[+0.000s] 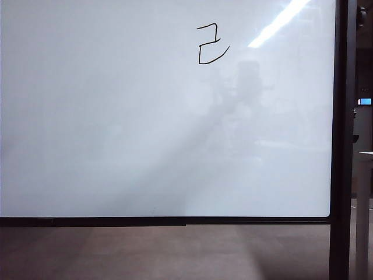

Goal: Reach to the right to find the marker pen, pick it up, and write the number 2 on the whiteboard.

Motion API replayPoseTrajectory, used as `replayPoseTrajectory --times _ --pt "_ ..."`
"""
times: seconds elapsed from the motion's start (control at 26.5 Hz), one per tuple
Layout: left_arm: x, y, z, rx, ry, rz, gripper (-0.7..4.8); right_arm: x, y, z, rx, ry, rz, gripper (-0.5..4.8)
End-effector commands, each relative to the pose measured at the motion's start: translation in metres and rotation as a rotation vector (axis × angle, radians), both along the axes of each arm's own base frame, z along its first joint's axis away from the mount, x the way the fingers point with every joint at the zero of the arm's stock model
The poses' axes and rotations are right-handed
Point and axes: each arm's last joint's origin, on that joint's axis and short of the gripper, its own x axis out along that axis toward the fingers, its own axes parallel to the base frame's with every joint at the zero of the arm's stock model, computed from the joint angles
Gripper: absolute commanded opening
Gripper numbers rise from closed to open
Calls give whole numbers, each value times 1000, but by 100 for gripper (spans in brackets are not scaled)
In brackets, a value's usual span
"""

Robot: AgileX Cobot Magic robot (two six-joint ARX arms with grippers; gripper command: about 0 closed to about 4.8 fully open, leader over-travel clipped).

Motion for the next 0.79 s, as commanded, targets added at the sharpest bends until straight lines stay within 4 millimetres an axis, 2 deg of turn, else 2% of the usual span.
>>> replayPoseTrajectory --times 0.04,0.23,0.57,0.79 --pt "4 -1 -6 -49 -3 8 -5 -1 0 3 11 -16 1 54" --pt "10 2 -12 -74 -25 47 -5 -1 0 3 10 -14 1 54" --pt "19 20 -29 -67 1 244 -5 -1 0 3 10 -14 0 54" --pt "24 25 -37 -65 -89 317 -5 -1 0 2 8 -12 0 54"
